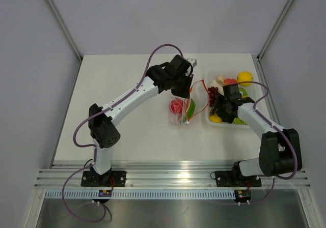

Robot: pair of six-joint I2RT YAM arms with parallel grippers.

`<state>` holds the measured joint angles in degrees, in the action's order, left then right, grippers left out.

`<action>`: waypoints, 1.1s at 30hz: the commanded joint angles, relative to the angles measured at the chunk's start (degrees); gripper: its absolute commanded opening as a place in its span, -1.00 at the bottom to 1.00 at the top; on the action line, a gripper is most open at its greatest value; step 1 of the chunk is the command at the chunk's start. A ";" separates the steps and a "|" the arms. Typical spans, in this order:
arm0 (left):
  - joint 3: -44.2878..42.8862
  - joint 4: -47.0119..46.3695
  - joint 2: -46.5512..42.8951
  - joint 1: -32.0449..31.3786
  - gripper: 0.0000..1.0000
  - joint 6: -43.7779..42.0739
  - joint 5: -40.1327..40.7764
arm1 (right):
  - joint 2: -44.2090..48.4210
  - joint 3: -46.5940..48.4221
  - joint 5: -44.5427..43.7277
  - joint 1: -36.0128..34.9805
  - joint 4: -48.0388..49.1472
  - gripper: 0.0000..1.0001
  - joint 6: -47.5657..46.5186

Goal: Place the food in the zip-top bag and seal the zipper
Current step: Pick up the fake fruit from the bin.

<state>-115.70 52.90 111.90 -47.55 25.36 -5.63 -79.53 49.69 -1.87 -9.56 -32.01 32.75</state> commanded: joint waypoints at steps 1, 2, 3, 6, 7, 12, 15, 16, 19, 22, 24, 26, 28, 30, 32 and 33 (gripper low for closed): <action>0.04 -1.75 -3.44 0.35 -1.00 -0.58 -0.26 | -0.54 -0.21 0.46 0.42 3.10 0.31 -0.85; 0.30 -1.75 -3.53 0.35 -1.00 -0.67 -0.17 | 0.15 -0.12 -0.23 0.42 2.75 0.23 -0.85; 0.39 -1.67 -3.70 0.35 -1.00 -0.75 0.09 | 0.77 0.14 -0.76 0.51 2.39 0.14 -0.85; 0.39 -1.58 -3.53 0.44 -1.00 -0.93 0.44 | 3.84 1.37 -3.05 0.51 -0.15 -0.18 -1.20; 0.30 -1.66 -3.53 0.44 -1.00 -0.93 0.53 | 4.72 1.81 -3.66 0.51 -0.94 -0.21 -1.37; 0.47 -2.02 -3.26 0.53 -1.00 -0.76 0.27 | 11.93 5.06 -6.92 0.51 -7.01 -0.23 -2.16; 0.91 -2.63 -3.18 0.62 -1.00 -0.49 -0.26 | 15.45 7.17 -7.18 0.60 -9.64 -0.23 -2.43; 0.91 -2.72 -3.18 0.53 -1.00 -0.40 -0.35 | 16.06 7.87 -7.10 0.51 -10.26 -0.23 -2.60; 1.00 -2.98 -3.09 0.53 -1.00 -0.23 -0.61 | 18.35 12.60 -3.25 0.51 -12.46 -0.21 -3.22; 1.62 -3.77 -3.18 0.53 -1.00 0.39 -1.14 | 19.67 16.91 0.19 0.51 -13.25 -0.19 -3.40; 1.62 -3.77 -3.18 0.53 -1.00 0.65 -1.23 | 20.11 18.85 1.16 0.33 -13.43 -0.17 -3.31; 1.44 -3.77 -3.26 0.53 -1.00 0.65 -1.14 | 20.11 21.40 1.69 -0.19 -13.78 -0.16 -3.31; 1.35 -3.77 -3.35 0.53 -1.00 0.65 -1.05 | 19.59 23.07 3.10 -2.03 -13.70 -0.14 -2.96; 1.88 -4.47 -3.61 0.53 -1.00 0.91 -1.31 | 18.19 23.61 2.40 -5.62 -12.04 -0.14 -2.17; 2.49 -5.00 -3.62 0.53 -1.00 1.26 -1.66 | 16.17 24.31 -0.41 -8.96 -11.59 -0.14 -1.38; 2.41 -5.18 -3.70 0.53 -1.00 1.44 -2.19 | 15.03 24.66 -1.63 -12.64 -11.32 -0.13 -1.20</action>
<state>-113.75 50.83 111.74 -47.29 25.93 -5.93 -61.56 72.10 -1.87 -16.32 -44.77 30.87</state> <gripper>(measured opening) 0.005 0.678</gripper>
